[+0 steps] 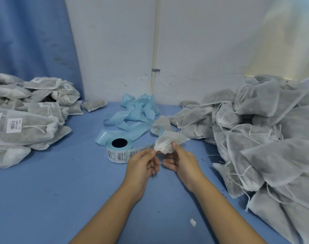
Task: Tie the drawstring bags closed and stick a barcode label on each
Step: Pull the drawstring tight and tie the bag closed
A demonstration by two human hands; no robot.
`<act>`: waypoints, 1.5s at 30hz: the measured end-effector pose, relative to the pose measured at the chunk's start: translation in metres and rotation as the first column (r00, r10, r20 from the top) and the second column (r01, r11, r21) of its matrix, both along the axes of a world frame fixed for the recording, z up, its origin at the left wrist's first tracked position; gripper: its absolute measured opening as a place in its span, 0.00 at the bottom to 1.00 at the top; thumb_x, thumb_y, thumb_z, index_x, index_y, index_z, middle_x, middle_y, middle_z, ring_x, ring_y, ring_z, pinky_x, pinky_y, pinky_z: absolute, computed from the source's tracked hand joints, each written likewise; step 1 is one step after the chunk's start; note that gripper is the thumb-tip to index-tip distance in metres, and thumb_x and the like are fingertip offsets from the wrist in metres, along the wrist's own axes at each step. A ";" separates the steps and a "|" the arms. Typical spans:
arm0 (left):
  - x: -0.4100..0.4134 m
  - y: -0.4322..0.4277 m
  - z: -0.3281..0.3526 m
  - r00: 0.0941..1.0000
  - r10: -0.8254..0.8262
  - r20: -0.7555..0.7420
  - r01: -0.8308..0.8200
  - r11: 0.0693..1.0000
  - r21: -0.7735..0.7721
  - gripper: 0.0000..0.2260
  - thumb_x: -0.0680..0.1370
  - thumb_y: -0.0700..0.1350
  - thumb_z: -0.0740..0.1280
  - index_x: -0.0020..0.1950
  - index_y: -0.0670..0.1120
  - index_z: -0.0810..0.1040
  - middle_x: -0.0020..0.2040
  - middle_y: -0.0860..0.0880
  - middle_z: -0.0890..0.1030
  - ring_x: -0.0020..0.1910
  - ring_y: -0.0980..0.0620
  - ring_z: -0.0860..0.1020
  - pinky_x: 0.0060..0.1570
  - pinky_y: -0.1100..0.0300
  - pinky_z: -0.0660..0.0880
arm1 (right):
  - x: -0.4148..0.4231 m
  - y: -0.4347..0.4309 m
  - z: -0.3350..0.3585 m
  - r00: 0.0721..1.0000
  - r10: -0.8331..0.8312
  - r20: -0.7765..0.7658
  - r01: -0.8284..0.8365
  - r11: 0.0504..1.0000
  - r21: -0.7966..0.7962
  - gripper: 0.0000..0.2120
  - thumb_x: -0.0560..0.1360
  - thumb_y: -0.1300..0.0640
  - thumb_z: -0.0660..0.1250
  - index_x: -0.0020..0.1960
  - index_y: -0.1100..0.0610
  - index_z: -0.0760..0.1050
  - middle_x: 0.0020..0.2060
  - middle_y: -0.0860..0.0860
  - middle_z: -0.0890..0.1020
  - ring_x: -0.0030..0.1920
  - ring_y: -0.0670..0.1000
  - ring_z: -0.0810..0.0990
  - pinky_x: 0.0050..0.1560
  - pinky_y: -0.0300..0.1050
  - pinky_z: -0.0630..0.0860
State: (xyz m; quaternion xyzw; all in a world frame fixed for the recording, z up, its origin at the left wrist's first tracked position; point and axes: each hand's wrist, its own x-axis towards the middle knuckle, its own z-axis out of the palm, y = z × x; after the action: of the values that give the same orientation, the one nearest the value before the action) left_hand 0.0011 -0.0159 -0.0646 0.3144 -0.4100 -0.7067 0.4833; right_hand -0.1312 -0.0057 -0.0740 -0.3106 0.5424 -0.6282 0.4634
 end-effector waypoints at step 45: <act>0.044 -0.017 0.006 0.021 0.681 0.732 0.102 0.727 -0.679 0.13 0.78 0.44 0.57 0.62 0.45 0.70 0.60 0.47 0.71 0.41 0.42 0.77 0.35 0.57 0.66 | 0.014 0.017 0.005 0.996 -0.081 -0.047 0.074 0.986 -0.149 0.13 0.75 0.63 0.67 0.34 0.54 0.84 0.38 0.49 0.86 0.41 0.43 0.82 0.46 0.32 0.76</act>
State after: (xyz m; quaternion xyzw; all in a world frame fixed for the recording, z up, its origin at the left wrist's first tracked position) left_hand 0.0447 -0.0330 -0.0591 0.6222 -0.7258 -0.0227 0.2926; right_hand -0.1175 0.0112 -0.0689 -0.3389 0.5184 -0.6755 0.4001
